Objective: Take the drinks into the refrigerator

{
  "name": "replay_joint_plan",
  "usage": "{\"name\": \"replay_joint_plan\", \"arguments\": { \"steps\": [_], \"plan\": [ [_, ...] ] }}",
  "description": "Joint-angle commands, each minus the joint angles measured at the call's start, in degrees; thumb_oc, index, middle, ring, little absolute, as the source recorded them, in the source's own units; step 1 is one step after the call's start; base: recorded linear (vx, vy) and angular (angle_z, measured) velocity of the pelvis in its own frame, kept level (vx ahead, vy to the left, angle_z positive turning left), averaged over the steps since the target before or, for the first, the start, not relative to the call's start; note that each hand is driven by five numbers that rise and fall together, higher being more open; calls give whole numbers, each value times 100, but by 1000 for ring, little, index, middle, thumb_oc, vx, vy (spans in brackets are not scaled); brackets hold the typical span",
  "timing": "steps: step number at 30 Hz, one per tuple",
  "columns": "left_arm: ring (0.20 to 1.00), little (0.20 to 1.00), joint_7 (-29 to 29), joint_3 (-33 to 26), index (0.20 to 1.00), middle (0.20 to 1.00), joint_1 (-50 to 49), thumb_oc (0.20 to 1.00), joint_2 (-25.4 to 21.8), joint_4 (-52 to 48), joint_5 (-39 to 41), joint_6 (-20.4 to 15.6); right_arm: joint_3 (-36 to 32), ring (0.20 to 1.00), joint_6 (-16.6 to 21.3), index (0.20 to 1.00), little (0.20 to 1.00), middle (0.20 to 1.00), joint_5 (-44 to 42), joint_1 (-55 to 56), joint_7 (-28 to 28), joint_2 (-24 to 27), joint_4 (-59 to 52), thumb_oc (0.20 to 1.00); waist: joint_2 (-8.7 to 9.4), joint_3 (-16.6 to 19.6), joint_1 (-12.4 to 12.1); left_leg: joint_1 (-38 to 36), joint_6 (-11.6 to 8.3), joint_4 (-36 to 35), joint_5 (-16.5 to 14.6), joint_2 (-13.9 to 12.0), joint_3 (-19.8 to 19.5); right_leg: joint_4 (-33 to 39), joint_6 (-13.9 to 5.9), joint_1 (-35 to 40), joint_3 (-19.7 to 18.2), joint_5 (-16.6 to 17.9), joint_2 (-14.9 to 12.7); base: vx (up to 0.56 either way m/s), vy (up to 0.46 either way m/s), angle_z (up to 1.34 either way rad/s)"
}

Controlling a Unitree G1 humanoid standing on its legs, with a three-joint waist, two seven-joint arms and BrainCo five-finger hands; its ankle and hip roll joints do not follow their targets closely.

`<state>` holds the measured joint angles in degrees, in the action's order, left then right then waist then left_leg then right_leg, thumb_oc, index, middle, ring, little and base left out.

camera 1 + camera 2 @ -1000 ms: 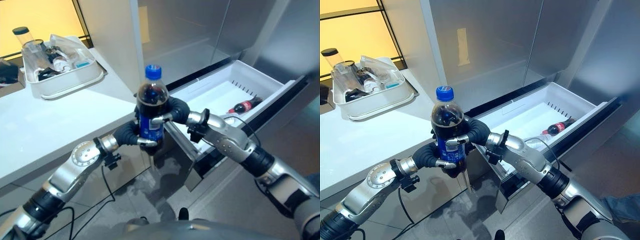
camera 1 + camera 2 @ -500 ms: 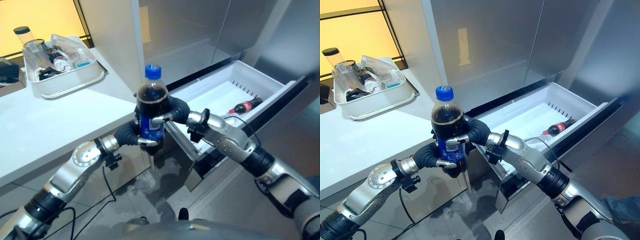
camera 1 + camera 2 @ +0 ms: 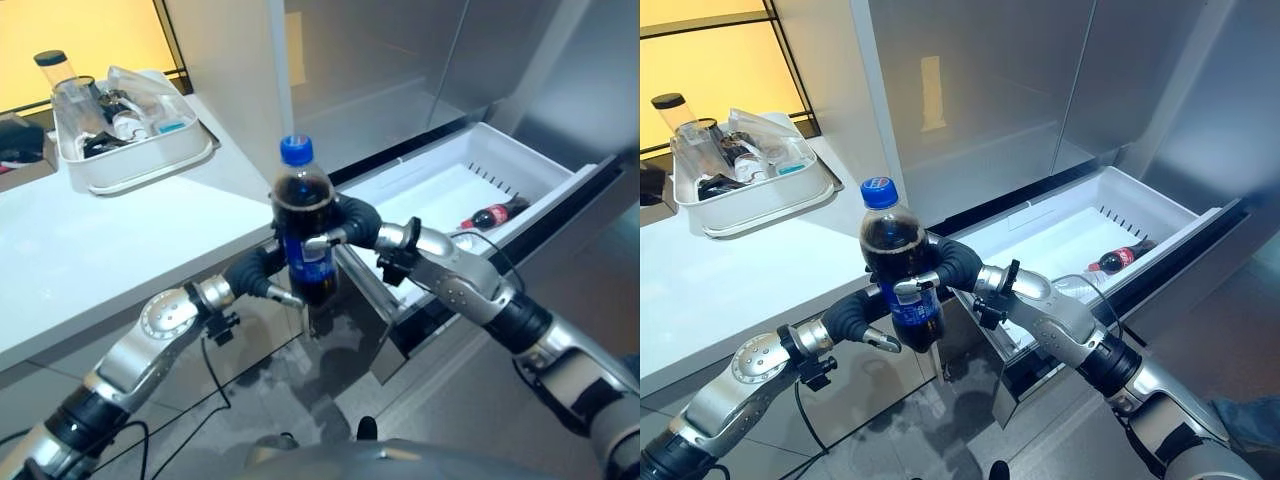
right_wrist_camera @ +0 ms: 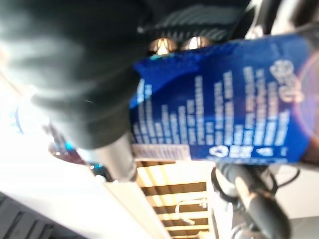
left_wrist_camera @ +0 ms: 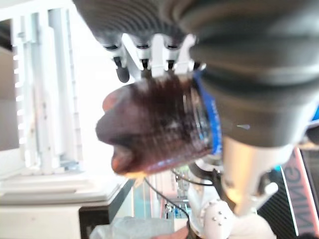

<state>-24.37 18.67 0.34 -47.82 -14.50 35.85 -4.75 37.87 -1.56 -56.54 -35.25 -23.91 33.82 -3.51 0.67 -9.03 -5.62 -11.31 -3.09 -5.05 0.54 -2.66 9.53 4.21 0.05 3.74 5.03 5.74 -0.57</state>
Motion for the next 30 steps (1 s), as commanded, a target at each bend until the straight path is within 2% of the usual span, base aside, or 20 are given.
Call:
{"name": "replay_joint_plan", "arguments": {
  "steps": [1, 3, 4, 10, 15, 19, 26, 30],
  "plan": [
    [1000, 1000, -137, -205, 1000, 1000, -137, 1000, -38, -154, 417, -108, -1170, 200, 711, 200, 200, 200, -211, -39, 33, 109, -701, 200, 133, 75, 15, -124, 155, 5, -460, 149, -279, -712, -618, 62, 92, -455, -359, 0, 0, 0],
    [1000, 1000, -153, -260, 1000, 1000, -233, 1000, -13, -141, 429, -103, -1325, 200, 729, 200, 200, 200, -211, 130, 30, 198, -761, 200, 141, 78, 21, -123, 157, 5, -462, 147, -286, -715, -620, 59, 99, -459, -359, 0, 0, 0],
    [1000, 1000, -165, -366, 1000, 1000, -386, 1000, 45, -123, 471, -97, -1631, 200, 794, 200, 200, 200, -203, 440, 39, 332, -806, 200, 146, 69, 42, -117, 161, 5, -462, 145, -296, -717, -624, 57, 104, -462, -361, 0, 0, 0],
    [1000, 1000, -125, -705, 1000, 1000, -772, 1000, 340, -8, 479, -168, -2500, 200, 969, 200, 200, 200, -116, 1212, 71, 530, -932, 200, 161, 61, 66, -99, 166, 5, -465, 147, -312, -709, -637, 38, 107, -459, -367, 0, 0, 0],
    [1000, 1000, -22, -1345, 1000, 1000, -1155, 1000, 861, -5, 630, -347, -3319, 200, 1154, 200, 200, 200, 274, 1830, 113, 776, -1053, 200, 185, 50, 64, -72, 176, 5, -460, 151, -322, -692, -639, 30, 113, -461, -369, 0, 0, 0],
    [1000, 1000, -14, -1833, 1000, 1000, -1414, 1000, 1110, -219, 531, -563, -3912, 200, 1312, 200, 200, 200, 447, 2261, 222, 742, -1017, 200, 221, 50, 48, -48, 183, 9, -472, 147, -337, -667, -640, 25, 122, -467, -372, 2, -1, 1],
    [1000, 1000, -106, -2140, 1000, 1000, -1746, 1000, 1432, -199, 671, -631, -4503, 200, 1501, 200, 200, 200, 660, 2510, 374, 722, -910, 200, 274, 12, -5, -8, 189, 11, -484, 145, -362, -655, -633, 7, 129, -471, -366, 0, 0, 0],
    [1000, 1000, -226, -2101, 1000, 1000, -1769, 1000, 1431, -307, 769, -647, -4566, 200, 1550, 200, 200, 200, 810, 2346, 439, 1053, -794, 200, 326, -33, -65, 38, 192, 25, -476, 153, -381, -650, -634, -23, 130, -465, -359, 0, 0, 0]
  ]
}}
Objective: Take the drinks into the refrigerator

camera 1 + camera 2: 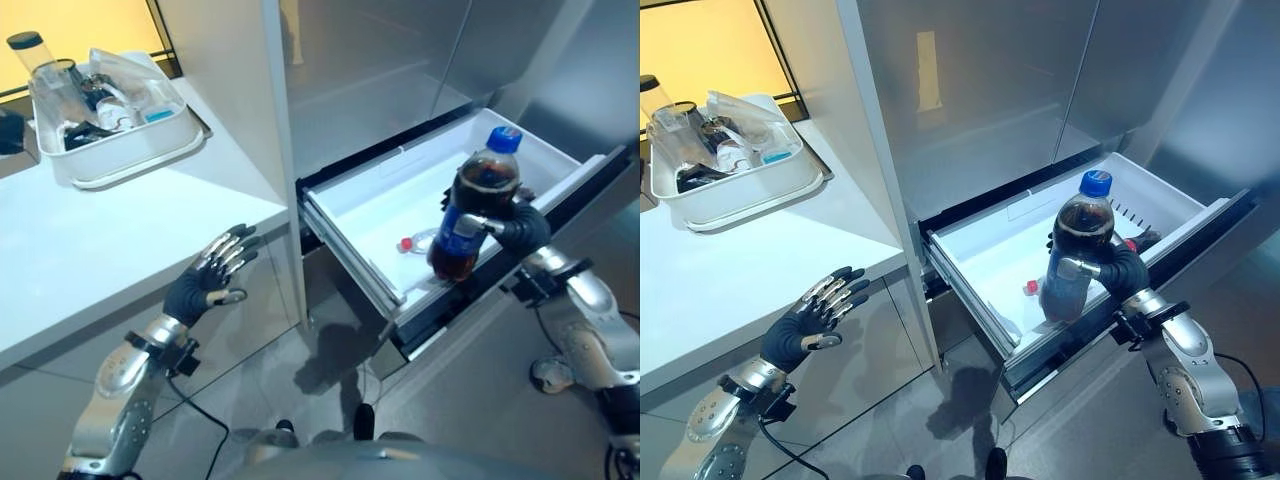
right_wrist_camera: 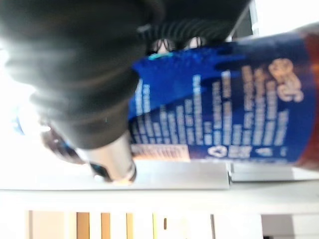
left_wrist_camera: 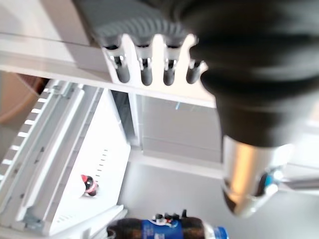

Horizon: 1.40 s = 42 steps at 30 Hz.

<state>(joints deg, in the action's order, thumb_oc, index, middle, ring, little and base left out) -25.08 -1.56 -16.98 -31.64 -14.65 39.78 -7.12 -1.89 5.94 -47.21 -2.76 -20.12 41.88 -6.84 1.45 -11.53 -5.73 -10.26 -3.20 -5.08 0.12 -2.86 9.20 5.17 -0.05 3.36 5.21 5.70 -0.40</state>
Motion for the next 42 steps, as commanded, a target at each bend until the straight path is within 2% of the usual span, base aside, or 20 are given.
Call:
{"name": "replay_joint_plan", "arguments": {
  "steps": [1, 3, 4, 5, 6, 7, 8, 9, 10, 11, 12, 18, 24, 31, 35, 39, 40, 42],
  "plan": [
    [1000, 1000, -156, -78, 1000, 1000, -35, 1000, -183, -291, 378, -411, -584, 200, 805, 200, 200, 200, -126, -913, 58, 254, -450, 200, 244, 216, -53, -65, 203, 28, -434, 174, -347, -747, -624, 12, 110, -461, -376, 0, 0, 0],
    [1000, 1000, -169, -39, 1000, 1000, -58, 1000, -187, -269, 407, -420, -538, 200, 812, 200, 200, 200, -84, -983, 94, 451, -376, 200, 270, 179, -80, -36, 199, 36, -420, 173, -349, -754, -623, -14, 118, -458, -372, -17, -7, 0],
    [1000, 1000, -227, 0, 1000, 1000, -70, 1000, -254, -292, 425, -449, -459, 200, 801, 200, 200, 200, -12, -1089, 96, 725, -272, 200, 288, 118, -103, 18, 198, 48, -399, 173, -358, -778, -622, -67, 121, -455, -369, -34, -12, 0],
    [1000, 1000, -229, -2, 1000, 1000, -67, 1000, -246, -289, 425, -451, -445, 200, 807, 200, 200, 200, -15, -1110, 93, 734, -255, 200, 283, 119, -97, 24, 198, 49, -398, 174, -358, -783, -622, -75, 121, -457, -370, -65, -21, 1],
    [1000, 1000, -277, 61, 1000, 1000, -54, 1000, -331, -290, 442, -489, -317, 200, 772, 200, 200, 200, 38, -1249, 125, 1008, 4, 200, 318, 26, -152, 114, 190, 67, -366, 164, -375, -805, -630, -159, 130, -446, -368, -42, -14, 1],
    [1000, 1000, -279, 58, 1000, 1000, -50, 1000, -325, -285, 444, -492, -296, 200, 784, 200, 200, 200, 31, -1280, 118, 1019, 32, 200, 315, 28, -147, 122, 190, 68, -365, 165, -374, -811, -630, -170, 129, -446, -369, -110, -33, 2],
    [1000, 1000, -284, 104, 1000, 1000, -43, 1000, -361, -249, 536, -510, -136, 200, 745, 200, 200, 200, 116, -1406, 117, 1289, 195, 200, 340, -93, -195, 238, 188, 95, -321, 165, -398, -851, -627, -284, 140, -431, -368, -70, -19, 2],
    [1000, 1000, -285, 104, 1000, 1000, -36, 1000, -353, -242, 537, -514, -120, 200, 749, 200, 200, 200, 114, -1429, 116, 1297, 211, 200, 335, -91, -189, 247, 188, 96, -319, 165, -399, -858, -627, -295, 140, -434, -369, -132, -35, 1],
    [1000, 1000, -305, 115, 1000, 1000, -32, 1000, -422, -238, 572, -531, -11, 200, 715, 200, 200, 200, 281, -1595, 120, 1611, 347, 200, 346, -212, -244, 374, 194, 141, -289, 150, -426, -921, -626, -436, 156, -426, -368, -65, -17, 2],
    [1000, 1000, -306, 113, 1000, 1000, -28, 1000, -417, -236, 574, -531, 2, 200, 720, 200, 200, 200, 279, -1614, 118, 1617, 359, 200, 343, -210, -239, 384, 194, 146, -290, 151, -427, -927, -625, -447, 156, -427, -369, -129, -22, 2],
    [1000, 1000, -323, 185, 1000, 1000, 10, 1000, -520, -281, 590, -605, 271, 200, 743, 200, 200, 200, 421, -1997, 274, 1838, 951, 200, 336, -365, -351, 540, 199, 224, -257, 156, -471, -1014, -615, -601, 168, -417, -372, -68, -6, 5],
    [1000, 1000, -220, 287, 1000, 1000, 190, 1000, -587, -303, 613, -806, 1046, 200, 816, 200, 200, 200, 818, -3079, 533, 2264, 1706, 200, 282, -719, -490, 1002, 159, 414, -157, 123, -506, -1140, -590, -998, 193, -379, -387, -68, -11, 8],
    [1000, 1000, -137, 294, 1000, 1000, 225, 1000, -584, -377, 635, -930, 1513, 200, 795, 200, 200, 200, 1070, -3492, 539, 2533, 2165, 200, 228, -1027, -574, 1254, 108, 432, -47, 111, -587, -1172, -566, -1213, 249, -341, -385, -45, -27, 9],
    [1000, 1000, -14, 344, 1000, 1000, 312, 1000, -677, -431, 601, -1089, 1902, 200, 824, 200, 200, 200, 1280, -3985, 732, 2536, 2832, 200, 135, -1330, -654, 1486, 72, 479, 33, 113, -679, -1267, -542, -1420, 295, -336, -391, -54, -26, 5],
    [1000, 1000, 156, 472, 1000, 1000, 451, 1000, -732, -463, 494, -1250, 2176, 200, 856, 200, 200, 200, 1460, -4270, 889, 2275, 3154, 200, 97, -1558, -671, 1636, 59, 542, 59, 115, -689, -1308, -536, -1567, 299, -289, -405, -62, -13, 5],
    [1000, 1000, 259, 480, 1000, 1000, 471, 1000, -750, -524, 427, -1288, 2252, 200, 836, 200, 200, 200, 1629, -4218, 936, 2189, 3230, 200, 87, -1631, -674, 1667, 61, 544, 72, 118, -686, -1321, -535, -1599, 303, -283, -404, -45, -13, 2],
    [1000, 1000, 351, 476, 1000, 1000, 489, 1000, -752, -592, 338, -1316, 2400, 200, 721, 200, 200, 200, 2122, -4132, 983, 2070, 3453, 200, 70, -1762, -662, 1710, 57, 533, 96, 115, -701, -1349, -530, -1657, 319, -281, -407, -61, -20, 1],
    [1000, 1000, 407, 482, 1000, 1000, 506, 1000, -754, -593, 274, -1355, 2496, 200, 676, 200, 200, 200, 2338, -4160, 1011, 2020, 3600, 200, 53, -1814, -651, 1729, 52, 535, 108, 110, -708, -1378, -525, -1688, 330, -287, -415, -71, -15, 5]
  ]
}}
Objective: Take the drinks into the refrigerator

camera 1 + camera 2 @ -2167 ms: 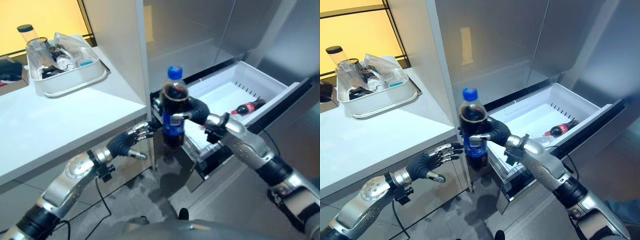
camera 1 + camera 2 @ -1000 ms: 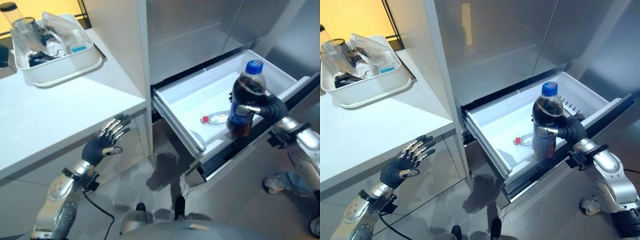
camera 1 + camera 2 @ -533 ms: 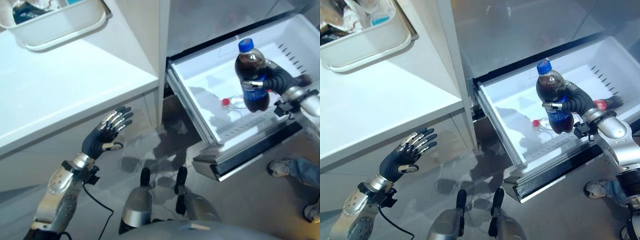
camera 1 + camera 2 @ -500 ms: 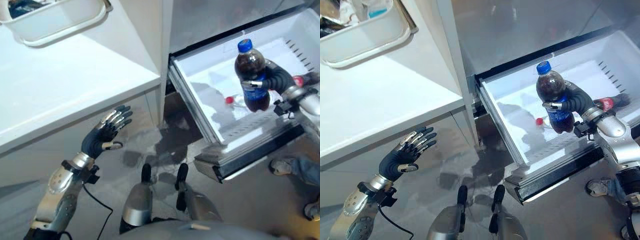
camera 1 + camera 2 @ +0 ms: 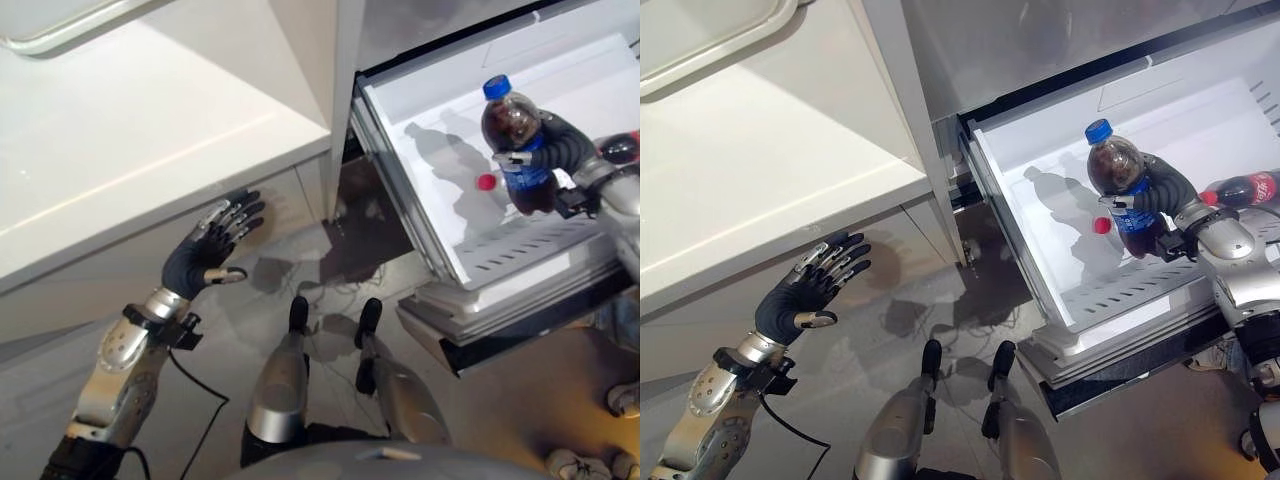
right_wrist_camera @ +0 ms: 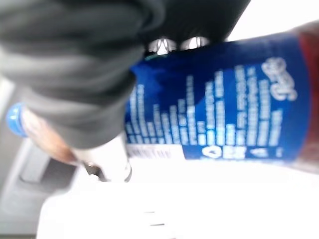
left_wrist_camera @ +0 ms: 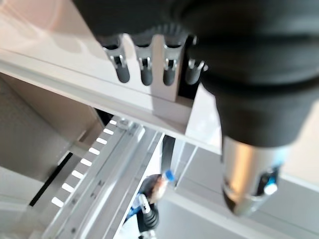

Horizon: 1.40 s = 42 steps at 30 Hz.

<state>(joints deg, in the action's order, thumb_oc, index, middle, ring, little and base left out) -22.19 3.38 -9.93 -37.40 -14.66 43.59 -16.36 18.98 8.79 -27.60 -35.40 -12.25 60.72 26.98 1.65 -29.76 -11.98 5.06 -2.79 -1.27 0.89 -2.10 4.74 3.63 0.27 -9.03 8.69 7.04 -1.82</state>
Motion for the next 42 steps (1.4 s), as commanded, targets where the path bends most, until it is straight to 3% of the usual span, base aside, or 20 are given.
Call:
{"name": "replay_joint_plan", "arguments": {
  "steps": [1, 11, 22, 35, 36, 37, 38, 42],
  "plan": [
    [1000, 1000, 191, -8, 1000, 1000, -185, 1000, -165, -576, -142, -464, 494, 200, 360, 200, 200, 200, 559, -900, 252, 65, 347, 200, 30, -3, -18, 271, 6, 143, 51, 26, -273, -1232, -554, -527, -1, -414, -278, -53, -12, 8],
    [1000, 1000, 458, 3, 1000, 1000, -175, 1000, -202, -774, -367, -557, 1073, 200, 143, 200, 200, 200, 1275, -1030, 128, -182, 818, 200, 98, -3, 36, 764, -14, 170, 128, 1, -324, -1285, -533, -1005, 41, -353, -263, -39, -29, 7],
    [1000, 1000, 835, 19, 1000, 1000, -75, 1000, 8, -699, -621, -568, 1514, 200, -89, 200, 200, 200, 1960, -1400, 270, -1356, 1246, 200, 167, -3, 44, 1028, -19, 120, 153, -37, -304, -1225, -515, -1277, 26, -301, -202, -4, -4, 1],
    [1000, 1000, 1037, -2, 1000, 1000, -11, 1000, 171, -728, -722, -512, 1734, 200, -196, 200, 200, 200, 2574, -1881, 535, -1950, 1957, 200, 234, -3, 36, 1113, -8, 65, 129, -45, -297, -1190, -509, -1383, -11, -305, -173, 1, 0, -1],
    [1000, 1000, 1038, -3, 1000, 1000, -12, 1000, 182, -732, -734, -509, 1737, 416, -213, 416, 416, 416, 2562, -1910, 499, -1964, 2004, 416, 240, -3, 40, 1115, -6, 58, 128, -47, -298, -1194, -504, -1395, -8, -310, -169, 0, 0, 0],
    [1000, 1000, 1038, -23, 1000, 1000, -14, 1000, 169, -748, -737, -512, 1751, 504, -223, 504, 504, 504, 2560, -1941, 459, -1969, 2002, 504, 242, -3, 37, 1117, -7, 51, 132, -46, -302, -1187, -503, -1393, -1, -313, -166, 0, 0, 0],
    [1000, 1000, 1062, -42, 1000, 1000, -15, 1000, 167, -756, -760, -517, 1742, 1000, -239, 1000, 1000, 1000, 2550, -1990, 484, -1998, 2039, 1000, 244, -3, 34, 1112, -7, 33, 136, -53, -312, -1191, -499, -1394, 13, -320, -167, 0, 0, 0],
    [1000, 1000, 1081, -82, 1000, 1000, -22, 1000, 170, -761, -765, -527, 1738, 1000, -230, 1000, 1000, 1000, 2519, -2036, 482, -2013, 2078, 1000, 256, -3, 40, 1089, -4, 2, 139, -52, -322, -1180, -497, -1379, 23, -321, -169, 0, 0, 0]
  ]
}}
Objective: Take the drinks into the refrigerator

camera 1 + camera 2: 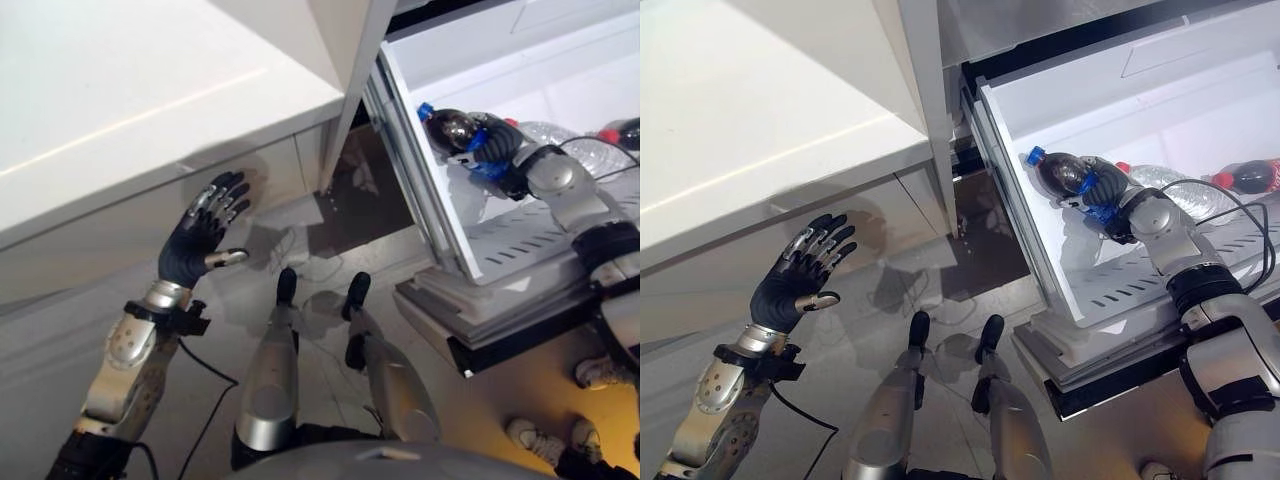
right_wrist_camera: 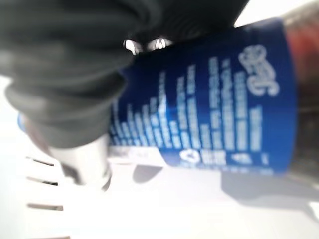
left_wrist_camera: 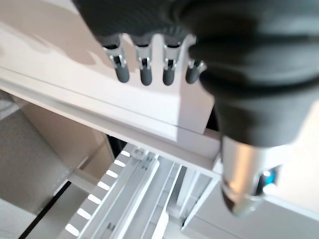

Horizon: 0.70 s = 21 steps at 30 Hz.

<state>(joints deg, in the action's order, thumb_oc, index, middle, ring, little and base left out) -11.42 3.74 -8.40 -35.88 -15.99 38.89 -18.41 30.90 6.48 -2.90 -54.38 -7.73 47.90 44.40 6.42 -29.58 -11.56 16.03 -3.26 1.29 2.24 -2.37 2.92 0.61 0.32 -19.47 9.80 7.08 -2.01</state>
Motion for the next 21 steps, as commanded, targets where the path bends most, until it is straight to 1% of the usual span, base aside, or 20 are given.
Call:
{"name": "replay_joint_plan", "arguments": {
  "steps": [1, 11, 13, 15, 17, 18, 19, 20, 21],
  "plan": [
    [1000, 1000, 7, -119, 1000, 1000, -174, 1000, 22, -618, -293, -325, 550, 1000, 1, 1000, 1000, 1000, 47, -163, 40, -729, 364, 1000, -217, -21, 0, -20, 42, -260, 5, -26, -138, -876, -500, -333, -88, -322, -150, 0, 0, 0],
    [1000, 1000, -26, -179, 1000, 1000, -136, 1000, 27, -455, -251, -314, 569, 1000, -10, 1000, 1000, 1000, -1, -281, -2, -626, 199, 1000, -170, -21, 33, -145, 47, -275, -16, -27, -108, -882, -506, -259, -112, -329, -154, 0, 0, 0],
    [1000, 1000, -77, -192, 1000, 1000, -103, 1000, 12, -435, -213, -313, 538, 1000, 2, 1000, 1000, 1000, -66, -282, -29, -565, 22, 1000, -154, -21, 33, -231, 45, -270, -27, -18, -92, -886, -501, -174, -108, -340, -162, 0, 0, 0],
    [1000, 1000, -118, -190, 1000, 1000, -72, 1000, -5, -418, -183, -297, 508, 1000, 9, 1000, 1000, 1000, -118, -289, -48, -458, -147, 1000, -147, -21, 30, -302, 40, -271, -30, -23, -76, -891, -502, -102, -103, -350, -173, 0, 0, 0],
    [1000, 1000, -171, -234, 1000, 1000, -41, 1000, -20, -363, -149, -280, 477, 1000, 8, 1000, 1000, 1000, -170, -300, -126, -185, -657, 1000, -99, -21, 40, -459, 36, -256, -57, -14, -55, -895, -500, 72, -112, -364, -193, 0, 0, 0],
    [1000, 1000, -172, -229, 1000, 1000, -43, 1000, -20, -364, -149, -279, 470, 1000, -2, 1000, 1000, 1000, -170, -286, -129, -176, -674, 1000, -102, -21, 37, -467, 37, -259, -58, -14, -55, -892, -500, 80, -111, -364, -193, 6, 1, -5],
    [1000, 1000, -231, -284, 1000, 1000, -10, 1000, -43, -336, -108, -262, 448, 1000, 27, 1000, 1000, 1000, -149, -386, -176, 186, -1084, 1000, -51, -21, 48, -609, 34, -235, -92, -6, -34, -897, -511, 232, -108, -370, -225, 14, 5, -4],
    [1000, 1000, -261, -289, 1000, 1000, 1, 1000, -34, -331, -81, -250, 415, 1000, 27, 1000, 1000, 1000, -186, -344, -198, 303, -1228, 1000, -45, -21, 48, -666, 37, -222, -112, -8, -26, -901, -514, 285, -103, -374, -238, 0, 0, 0],
    [1000, 1000, -263, -284, 1000, 1000, 0, 1000, -35, -332, -79, -249, 405, 1000, 21, 1000, 1000, 1000, -188, -328, -200, 312, -1243, 1000, -49, -21, 43, -672, 37, -223, -114, -9, -26, -899, -515, 291, -102, -375, -237, 0, 0, 0]
  ]
}}
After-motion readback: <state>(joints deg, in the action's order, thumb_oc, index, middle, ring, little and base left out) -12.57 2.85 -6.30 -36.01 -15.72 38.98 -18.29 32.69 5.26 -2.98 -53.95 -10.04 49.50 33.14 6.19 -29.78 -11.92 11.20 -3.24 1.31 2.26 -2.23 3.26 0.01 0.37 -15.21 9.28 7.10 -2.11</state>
